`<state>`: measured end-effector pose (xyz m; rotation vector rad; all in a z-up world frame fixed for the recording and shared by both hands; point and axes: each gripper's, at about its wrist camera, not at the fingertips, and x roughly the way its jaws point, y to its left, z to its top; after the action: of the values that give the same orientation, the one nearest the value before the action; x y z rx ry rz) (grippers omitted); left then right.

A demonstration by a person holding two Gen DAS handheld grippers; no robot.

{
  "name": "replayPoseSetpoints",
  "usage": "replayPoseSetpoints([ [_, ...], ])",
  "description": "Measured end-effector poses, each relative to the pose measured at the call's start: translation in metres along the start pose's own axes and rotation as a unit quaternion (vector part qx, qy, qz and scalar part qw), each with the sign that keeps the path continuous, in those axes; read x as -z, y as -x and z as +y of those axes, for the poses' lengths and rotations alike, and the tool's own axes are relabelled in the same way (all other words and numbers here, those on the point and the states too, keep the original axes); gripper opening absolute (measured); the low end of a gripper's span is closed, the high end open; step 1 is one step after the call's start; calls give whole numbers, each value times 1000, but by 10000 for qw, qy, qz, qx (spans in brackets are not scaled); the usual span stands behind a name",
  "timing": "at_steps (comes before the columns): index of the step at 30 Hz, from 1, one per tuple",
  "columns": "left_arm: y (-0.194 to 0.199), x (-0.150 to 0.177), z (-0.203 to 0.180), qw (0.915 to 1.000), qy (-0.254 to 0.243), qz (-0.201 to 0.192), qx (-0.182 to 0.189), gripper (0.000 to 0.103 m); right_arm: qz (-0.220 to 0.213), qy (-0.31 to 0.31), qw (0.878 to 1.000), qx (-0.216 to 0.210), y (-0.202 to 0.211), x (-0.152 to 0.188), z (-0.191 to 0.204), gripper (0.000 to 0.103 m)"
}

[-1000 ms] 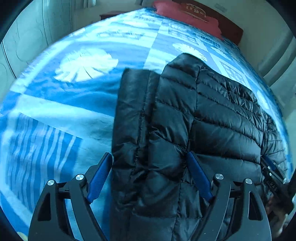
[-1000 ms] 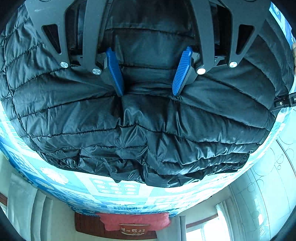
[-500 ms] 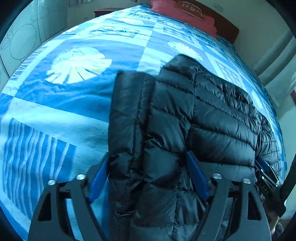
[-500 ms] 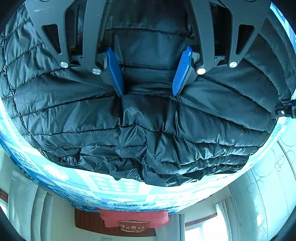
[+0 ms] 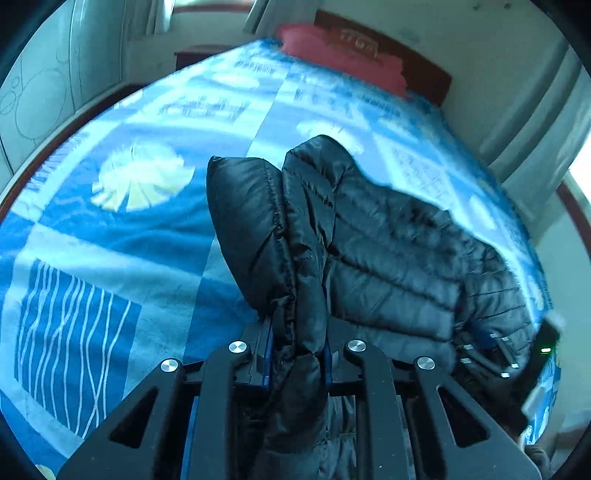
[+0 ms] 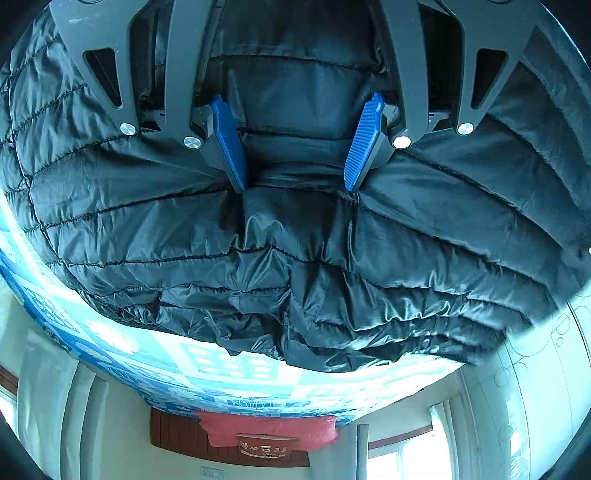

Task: Fold large clothes
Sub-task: 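Lift the held end over the bundle and open the left tool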

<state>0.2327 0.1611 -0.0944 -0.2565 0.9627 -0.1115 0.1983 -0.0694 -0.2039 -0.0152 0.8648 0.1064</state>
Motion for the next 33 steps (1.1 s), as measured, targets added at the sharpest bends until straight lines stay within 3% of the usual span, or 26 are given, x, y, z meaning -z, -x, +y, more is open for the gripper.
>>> replayPoseSetpoints([
  [9,26,-7,-43,9988,-368,-270,-170,19,-31,-166,9998,-124,9,-4,-7,55],
  [13,35,-10,-72,9968,-628,-408,-262,19,-104,-425,9987,-254,34,-3,-29,61],
  [21,36,-8,-159,9891,-1318,-613,-220,19,-334,-732,9967,91,92,15,-104,66],
  [26,17,3,-224,9808,-1829,-606,-309,19,-383,-793,9943,594,119,34,-150,66],
  [33,-17,32,-295,9693,-2322,-575,-578,19,-425,-1192,9886,817,142,61,-201,67],
])
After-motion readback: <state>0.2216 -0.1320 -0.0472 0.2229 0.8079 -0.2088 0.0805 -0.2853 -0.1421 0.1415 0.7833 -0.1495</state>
